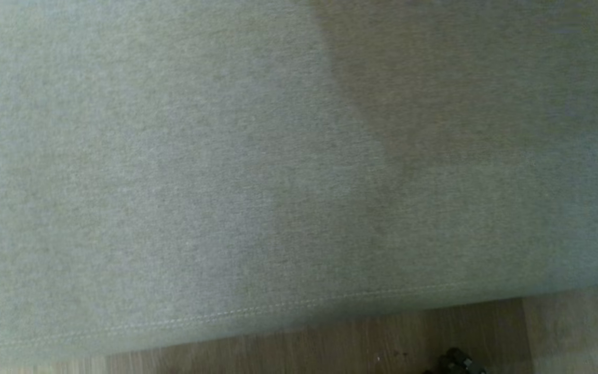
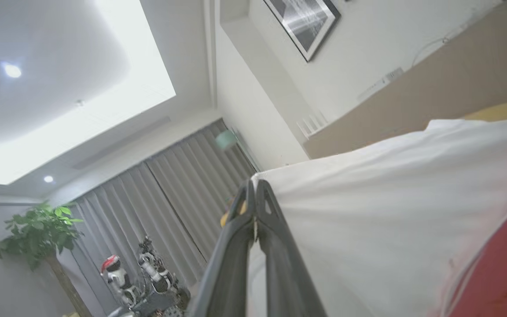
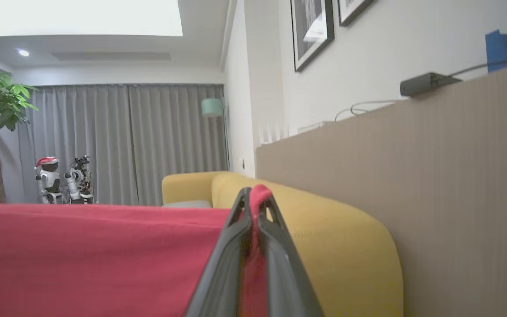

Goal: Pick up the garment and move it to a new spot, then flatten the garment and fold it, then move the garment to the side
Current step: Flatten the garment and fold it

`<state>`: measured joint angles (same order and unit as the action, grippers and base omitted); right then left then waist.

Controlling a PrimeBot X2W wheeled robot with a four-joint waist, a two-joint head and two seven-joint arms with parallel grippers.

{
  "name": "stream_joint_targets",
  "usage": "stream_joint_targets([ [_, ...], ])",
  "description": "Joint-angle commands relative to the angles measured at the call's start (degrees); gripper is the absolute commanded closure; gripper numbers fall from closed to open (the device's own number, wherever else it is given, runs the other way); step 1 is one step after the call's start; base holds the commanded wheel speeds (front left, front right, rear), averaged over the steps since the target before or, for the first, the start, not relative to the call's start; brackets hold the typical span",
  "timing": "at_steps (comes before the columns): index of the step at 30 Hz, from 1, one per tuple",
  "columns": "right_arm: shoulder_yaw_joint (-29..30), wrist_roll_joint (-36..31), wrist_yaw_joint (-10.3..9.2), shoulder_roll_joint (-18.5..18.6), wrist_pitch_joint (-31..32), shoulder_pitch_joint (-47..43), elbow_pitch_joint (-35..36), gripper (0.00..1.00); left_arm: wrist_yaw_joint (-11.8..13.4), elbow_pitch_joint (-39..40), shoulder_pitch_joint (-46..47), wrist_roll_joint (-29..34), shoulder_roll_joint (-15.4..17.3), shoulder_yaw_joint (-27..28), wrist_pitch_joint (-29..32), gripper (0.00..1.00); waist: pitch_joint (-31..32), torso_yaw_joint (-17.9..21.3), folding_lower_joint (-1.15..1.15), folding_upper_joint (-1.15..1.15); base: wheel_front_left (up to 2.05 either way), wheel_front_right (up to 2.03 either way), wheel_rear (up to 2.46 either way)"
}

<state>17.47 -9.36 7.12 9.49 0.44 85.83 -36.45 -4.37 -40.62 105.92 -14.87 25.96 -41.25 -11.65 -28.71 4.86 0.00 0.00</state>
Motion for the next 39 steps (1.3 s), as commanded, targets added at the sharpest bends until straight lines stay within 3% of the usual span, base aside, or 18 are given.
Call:
stream_joint_targets([
  [1, -1.5, -0.6, 0.36, 0.2, -1.5, 3.4, 1.0, 1.0, 1.2, 0.5, 4.8, 0.8, 1.9, 2.0, -1.2, 1.0, -1.1, -1.1, 0.0, 0.0, 0.0, 0.0, 0.0],
  [4, -4.0, -0.4, 0.36, 1.6, -5.6, 4.1, -0.7, 1.0, 1.8, 1.3, 5.0, 1.5, 2.5, 2.6, -3.0, 1.0, -2.2, -2.5, 0.0, 0.0, 0.0, 0.0, 0.0],
  [8, -6.4, 0.5, 0.36, 3.0, -9.9, 0.6, -2.5, 1.0, 0.0, 6.2, -2.7, -1.1, 4.2, 3.6, -3.3, 1.0, -3.1, -4.1, 0.0, 0.0, 0.0, 0.0, 0.0],
  [13, -9.8, 2.5, 0.36, 4.2, -11.7, -7.5, -5.1, 1.0, -0.7, 15.5, -21.0, -6.4, 7.0, 4.6, -3.3, 1.0, -2.9, -5.3, 0.0, 0.0, 0.0, 0.0, 0.0],
  [20, -9.9, 7.1, 0.36, 5.3, -9.7, -24.2, -4.6, 1.0, 3.4, 35.0, -52.1, -12.4, 10.1, 4.0, -3.3, 1.0, 1.7, -4.9, 0.0, 0.0, 0.0, 0.0, 0.0],
  [25, -6.4, 8.7, 0.36, 3.5, -5.6, -37.0, 1.8, 1.0, 7.3, 46.6, -69.5, -16.5, 13.9, 1.5, -1.3, 1.0, 6.0, -3.6, 0.0, 0.0, 0.0, 0.0, 0.0],
  [27, -5.0, 8.9, 0.36, 2.4, -4.2, -42.4, 5.7, 1.0, 9.7, 51.0, -75.1, -18.3, 15.3, 1.2, 0.1, 1.0, 7.6, -3.3, 0.0, 0.0, 0.0, 0.0, 0.0],
  [28, -5.0, 8.9, 0.36, 2.4, -4.2, -42.4, 5.7, 1.0, 9.7, 51.0, -75.1, -18.3, 15.3, 1.2, 0.1, 1.0, 7.6, -3.3, 0.0, 0.0, 0.0, 0.0, 0.0],
  [34, -2.3, 10.4, 0.36, -1.5, -0.8, -61.5, 23.9, 1.0, 16.4, 65.5, -87.8, -20.9, 21.1, -0.5, 6.1, 1.0, 11.0, -3.8, 0.0, 0.0, 0.0, 0.0, 0.0],
  [39, -0.3, 11.3, 0.36, -3.4, 2.9, -72.9, 35.3, 1.0, 19.4, 73.1, -92.5, -22.3, 23.7, -1.7, 10.1, 1.0, 11.6, -4.5, 0.0, 0.0, 0.0, 0.0, 0.0],
])
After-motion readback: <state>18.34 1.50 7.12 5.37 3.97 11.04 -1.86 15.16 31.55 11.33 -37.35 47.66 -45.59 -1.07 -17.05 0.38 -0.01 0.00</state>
